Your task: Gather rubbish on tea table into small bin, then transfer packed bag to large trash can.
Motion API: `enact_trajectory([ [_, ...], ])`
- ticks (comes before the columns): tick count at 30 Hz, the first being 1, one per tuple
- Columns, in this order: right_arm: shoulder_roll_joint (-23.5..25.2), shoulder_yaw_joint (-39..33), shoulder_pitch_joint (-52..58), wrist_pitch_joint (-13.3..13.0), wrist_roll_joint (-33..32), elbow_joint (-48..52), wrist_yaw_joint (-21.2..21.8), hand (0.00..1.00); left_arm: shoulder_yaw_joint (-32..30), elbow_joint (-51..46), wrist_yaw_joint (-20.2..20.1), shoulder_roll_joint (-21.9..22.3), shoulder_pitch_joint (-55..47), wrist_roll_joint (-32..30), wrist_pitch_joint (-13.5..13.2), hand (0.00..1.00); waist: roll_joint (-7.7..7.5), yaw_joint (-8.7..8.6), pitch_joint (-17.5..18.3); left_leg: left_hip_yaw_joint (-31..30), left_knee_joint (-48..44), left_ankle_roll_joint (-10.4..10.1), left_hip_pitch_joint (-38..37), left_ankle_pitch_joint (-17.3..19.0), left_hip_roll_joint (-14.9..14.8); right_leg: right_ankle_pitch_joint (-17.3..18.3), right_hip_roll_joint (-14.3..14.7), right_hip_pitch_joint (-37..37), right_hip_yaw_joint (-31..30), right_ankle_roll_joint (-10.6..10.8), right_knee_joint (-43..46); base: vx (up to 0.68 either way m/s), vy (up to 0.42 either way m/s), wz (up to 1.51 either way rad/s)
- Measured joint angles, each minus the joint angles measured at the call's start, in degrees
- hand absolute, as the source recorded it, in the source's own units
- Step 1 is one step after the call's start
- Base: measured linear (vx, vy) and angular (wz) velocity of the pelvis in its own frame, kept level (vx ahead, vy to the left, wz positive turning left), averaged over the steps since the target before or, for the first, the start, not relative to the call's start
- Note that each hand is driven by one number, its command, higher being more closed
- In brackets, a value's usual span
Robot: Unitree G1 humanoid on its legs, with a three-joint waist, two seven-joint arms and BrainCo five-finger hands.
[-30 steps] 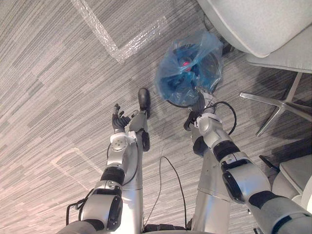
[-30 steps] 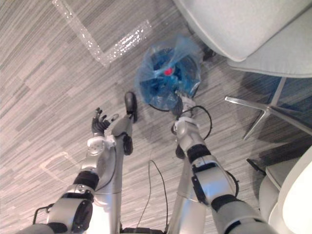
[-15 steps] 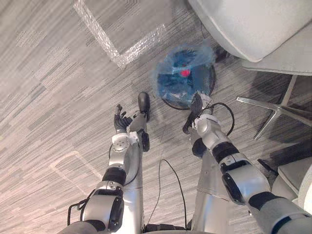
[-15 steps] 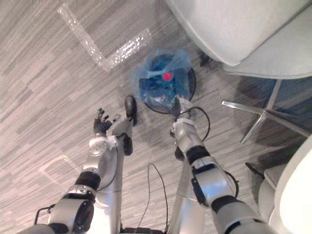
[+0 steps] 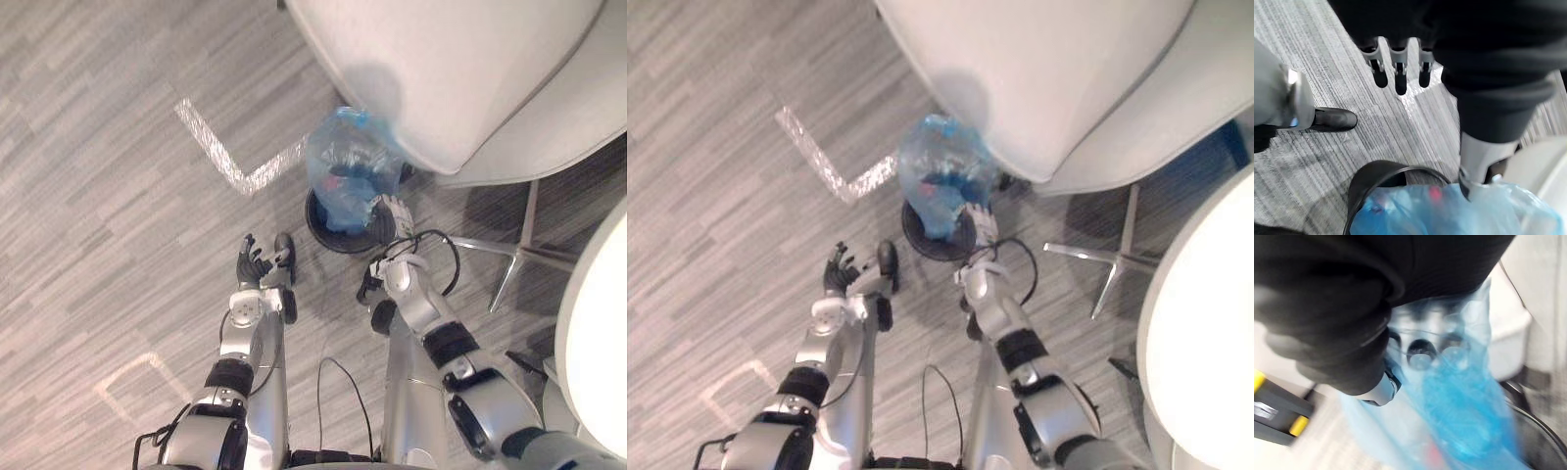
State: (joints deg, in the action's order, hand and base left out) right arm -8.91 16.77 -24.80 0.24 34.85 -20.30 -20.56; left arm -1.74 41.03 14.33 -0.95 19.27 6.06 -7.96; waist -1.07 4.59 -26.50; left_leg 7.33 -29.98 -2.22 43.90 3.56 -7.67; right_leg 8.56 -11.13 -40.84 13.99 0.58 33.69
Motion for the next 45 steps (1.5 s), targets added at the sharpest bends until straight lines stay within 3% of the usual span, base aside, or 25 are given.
enact_trajectory([
  [5,1.69,1.51,8.31,-0.44,-0.18,7.0,1.97,1.0,0.03,2.59,-1.0,-0.46,-6.0,-1.61,1.22,0.0,-2.0,-1.03,5.18,1.38,2.03,-0.36,-9.08,1.98,-0.62,0.32,1.17,9.27,-0.27,0.7,-4.4,0.09,-0.006,-0.16],
  [9,3.75,1.79,13.81,-2.49,-2.2,9.89,4.07,1.0,1.46,8.4,-1.16,-1.51,-10.04,-3.81,2.2,0.0,-3.85,-1.5,11.09,3.05,7.9,-1.01,-18.39,2.39,-0.65,-0.74,2.51,17.8,-0.95,1.86,-11.73,0.15,0.007,-0.17],
  [13,3.92,1.72,13.88,-3.34,-3.18,7.83,5.57,1.0,1.89,12.5,-1.43,-2.19,-11.94,-4.64,2.61,0.0,-3.9,-1.9,13.63,4.13,11.34,-1.48,-23.03,1.32,-0.4,-3.06,3.47,22.59,-2.02,2.01,-16.95,0.15,0.015,-0.2],
  [21,3.0,1.46,14.28,-4.19,-4.02,5.39,8.21,1.0,3.25,13.79,-2.36,-3.87,-14.37,-7.63,3.29,0.0,-3.21,-2.64,15.39,5.95,18.21,-1.65,-30.11,-0.91,0.56,-6.4,4.2,28.77,-3.39,2.88,-23.92,0.08,0.014,-0.12],
  [25,0.95,1.47,14.75,-5.09,-6.76,7.45,8.7,1.0,7.63,4.78,-2.44,-4.29,-17.21,-8.24,2.99,0.0,-1.9,-2.71,17.18,6.14,23.75,-1.38,-33.57,-3.59,2.19,-8.06,4.06,31.05,-3.71,3.06,-27.09,-0.03,0.019,0.0],
  [34,-3.96,1.51,16.35,-9.15,-13.46,18.26,10.62,1.0,13.1,-22.24,-3.4,-8.61,-20.46,-9.84,-0.98,0.0,-1.14,-2.89,19.69,4.35,35.72,-1.47,-38.19,-8.8,3.78,-9.27,3.98,32.18,-3.44,4.04,-30.82,-0.04,0.029,0.05],
  [37,-4.63,1.49,16.48,-9.87,-15.23,19.81,11.18,1.0,14.6,-26.33,-3.44,-9.54,-20.48,-11.58,-2.87,0.0,-0.99,-3.21,20.7,4.03,35.87,-1.24,-38.34,-9.46,4.05,-10.48,4.14,33.1,-3.33,3.6,-32.14,0.09,0.015,0.02],
  [45,-4.66,1.53,16.42,-9.98,-17.03,20.28,12.09,1.0,19.3,-30.65,-4.62,-9.58,-20.38,-15.24,-2.92,0.0,-1.0,-4.13,21.77,3.5,35.87,-1.17,-39.76,-9.31,4.34,-10.78,4.3,34.96,-3.87,3.51,-33.61,0.06,0.007,-0.03],
])
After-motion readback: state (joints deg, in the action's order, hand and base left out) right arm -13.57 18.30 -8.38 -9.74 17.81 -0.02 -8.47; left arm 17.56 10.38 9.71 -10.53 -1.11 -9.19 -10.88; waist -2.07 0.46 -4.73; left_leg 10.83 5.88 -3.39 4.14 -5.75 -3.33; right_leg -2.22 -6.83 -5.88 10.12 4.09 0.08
